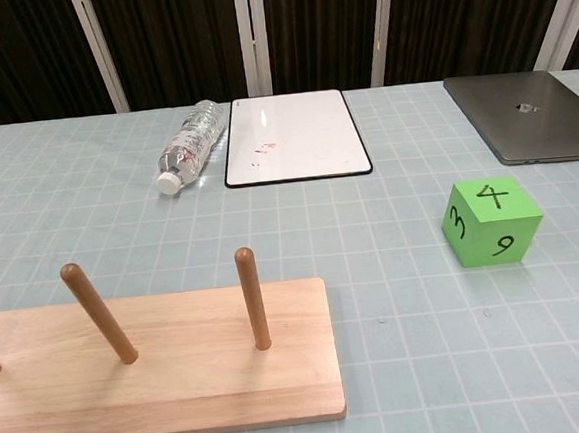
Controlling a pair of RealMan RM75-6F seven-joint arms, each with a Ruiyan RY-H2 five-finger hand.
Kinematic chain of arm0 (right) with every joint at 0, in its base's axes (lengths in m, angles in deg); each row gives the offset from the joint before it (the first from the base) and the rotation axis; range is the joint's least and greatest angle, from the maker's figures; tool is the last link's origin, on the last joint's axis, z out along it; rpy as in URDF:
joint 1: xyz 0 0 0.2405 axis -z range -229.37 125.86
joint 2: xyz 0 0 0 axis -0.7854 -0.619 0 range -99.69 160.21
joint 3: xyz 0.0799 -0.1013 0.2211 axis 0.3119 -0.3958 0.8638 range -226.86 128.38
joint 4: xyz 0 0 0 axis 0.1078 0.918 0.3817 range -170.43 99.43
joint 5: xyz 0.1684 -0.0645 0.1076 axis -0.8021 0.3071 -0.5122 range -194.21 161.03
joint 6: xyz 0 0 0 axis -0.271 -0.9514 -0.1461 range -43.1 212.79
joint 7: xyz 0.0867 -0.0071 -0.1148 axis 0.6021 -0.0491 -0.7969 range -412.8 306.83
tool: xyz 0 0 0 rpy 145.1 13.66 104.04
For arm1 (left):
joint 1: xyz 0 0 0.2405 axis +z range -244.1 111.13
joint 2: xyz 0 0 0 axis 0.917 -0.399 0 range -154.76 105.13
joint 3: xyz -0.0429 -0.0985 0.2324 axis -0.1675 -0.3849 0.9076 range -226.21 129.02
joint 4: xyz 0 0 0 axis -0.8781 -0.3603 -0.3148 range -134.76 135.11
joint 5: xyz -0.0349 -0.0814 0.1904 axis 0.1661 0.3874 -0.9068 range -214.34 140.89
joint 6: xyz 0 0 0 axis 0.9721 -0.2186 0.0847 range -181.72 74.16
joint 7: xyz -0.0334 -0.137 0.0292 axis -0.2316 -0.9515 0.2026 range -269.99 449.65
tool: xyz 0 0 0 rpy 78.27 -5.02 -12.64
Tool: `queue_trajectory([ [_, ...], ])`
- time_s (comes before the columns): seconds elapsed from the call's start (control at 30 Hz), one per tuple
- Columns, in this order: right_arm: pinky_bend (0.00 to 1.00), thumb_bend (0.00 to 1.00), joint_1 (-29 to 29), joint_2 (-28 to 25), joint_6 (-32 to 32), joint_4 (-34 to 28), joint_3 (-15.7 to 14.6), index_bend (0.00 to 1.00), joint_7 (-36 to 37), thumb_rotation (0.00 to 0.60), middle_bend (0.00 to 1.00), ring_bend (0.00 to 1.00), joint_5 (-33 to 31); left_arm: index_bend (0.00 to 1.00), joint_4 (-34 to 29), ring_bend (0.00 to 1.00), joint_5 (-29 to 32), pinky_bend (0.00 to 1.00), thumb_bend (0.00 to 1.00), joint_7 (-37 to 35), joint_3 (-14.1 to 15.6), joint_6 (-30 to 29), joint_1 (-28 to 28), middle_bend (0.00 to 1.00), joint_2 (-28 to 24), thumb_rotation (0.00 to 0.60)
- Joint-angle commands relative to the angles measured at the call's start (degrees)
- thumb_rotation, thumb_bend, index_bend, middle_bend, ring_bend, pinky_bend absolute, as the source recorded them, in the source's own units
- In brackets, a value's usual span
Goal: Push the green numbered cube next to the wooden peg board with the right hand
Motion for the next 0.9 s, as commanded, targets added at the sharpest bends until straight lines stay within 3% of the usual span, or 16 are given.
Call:
queue_trajectory([
  [0.03,0.67,0.57,-4.1,-1.4,7.3,-2.1,1.5,0.10,-2.7,0.600,0.70,0.70,-3.9,0.10,-0.1,0.00,0.0,0.00,0.31,0.3,0.0,-0.1,0.0,0.00,0.1,0.600],
  [0.17,0.72,0.73,-8.4,-2.6,16.0,-3.7,2.2,0.11,-6.3,0.600,0.79,0.79,-8.8,0.10,-0.2,0.00,0.2,0.00,0.31,0.2,-0.1,-0.2,0.1,0.00,0.1,0.600],
  [0.37,0.72,0.83,-15.2,-2.9,27.1,-5.5,2.8,0.11,-16.8,0.600,0.81,0.80,-19.2,0.10,-0.3,0.00,0.9,0.00,0.31,0.3,-0.3,0.5,-0.1,0.00,0.1,0.600],
  [0.7,0.72,0.86,-25.0,-3.0,33.2,-9.9,2.5,0.12,-30.5,0.600,0.82,0.80,-37.6,0.10,-0.3,0.00,1.8,0.00,0.31,0.2,-0.7,0.9,-0.2,0.00,0.0,0.600],
  [0.9,0.72,0.86,-30.4,-3.6,34.8,-13.3,2.2,0.15,-32.9,0.600,0.82,0.80,-46.6,0.10,-0.4,0.00,2.4,0.00,0.31,0.9,-0.9,1.3,-0.4,0.00,0.2,0.600],
])
